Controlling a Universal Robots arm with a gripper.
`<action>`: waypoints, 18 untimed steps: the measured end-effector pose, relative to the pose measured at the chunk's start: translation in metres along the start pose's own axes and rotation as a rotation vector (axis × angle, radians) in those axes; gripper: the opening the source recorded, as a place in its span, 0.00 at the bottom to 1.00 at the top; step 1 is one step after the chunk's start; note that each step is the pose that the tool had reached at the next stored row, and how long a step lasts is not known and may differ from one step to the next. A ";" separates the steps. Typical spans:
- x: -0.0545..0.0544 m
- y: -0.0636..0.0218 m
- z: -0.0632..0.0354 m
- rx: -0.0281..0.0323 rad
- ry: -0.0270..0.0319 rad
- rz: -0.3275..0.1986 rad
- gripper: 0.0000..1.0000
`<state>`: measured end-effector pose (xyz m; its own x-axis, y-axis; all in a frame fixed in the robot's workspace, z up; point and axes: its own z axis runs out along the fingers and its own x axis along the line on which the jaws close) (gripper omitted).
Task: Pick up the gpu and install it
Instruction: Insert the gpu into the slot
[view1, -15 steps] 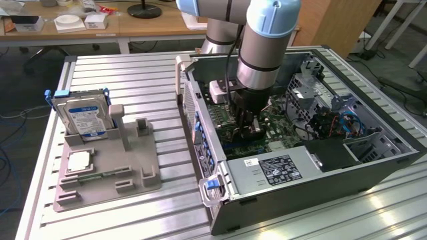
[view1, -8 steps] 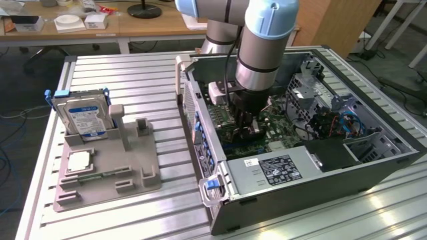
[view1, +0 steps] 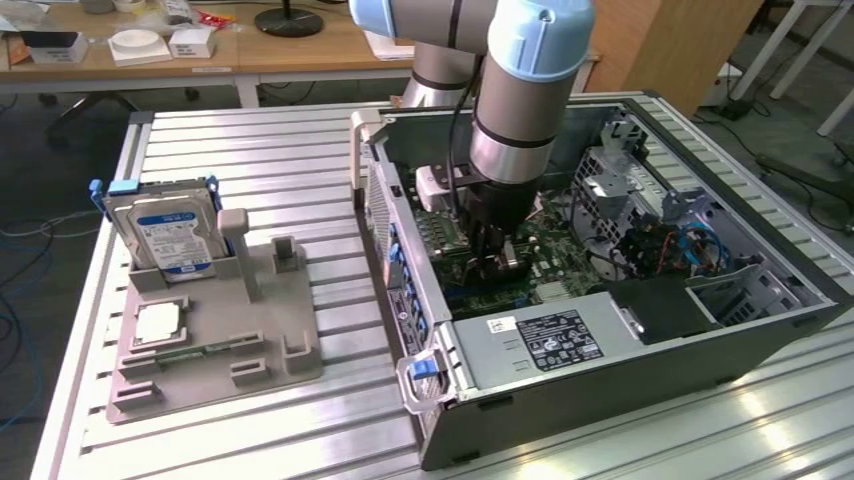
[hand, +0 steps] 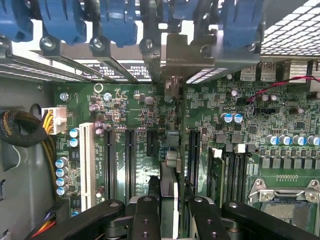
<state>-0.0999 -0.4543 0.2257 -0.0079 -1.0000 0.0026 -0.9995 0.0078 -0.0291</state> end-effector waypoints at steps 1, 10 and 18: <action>0.000 0.0000 0.0000 -0.0012 -0.0008 0.000 0.27; 0.000 0.0003 0.0000 0.0000 -0.0002 0.000 0.27; 0.000 0.0003 0.0000 -0.0005 -0.0003 0.000 0.27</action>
<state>-0.1001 -0.4543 0.2257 -0.0077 -1.0000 0.0023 -0.9996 0.0077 -0.0286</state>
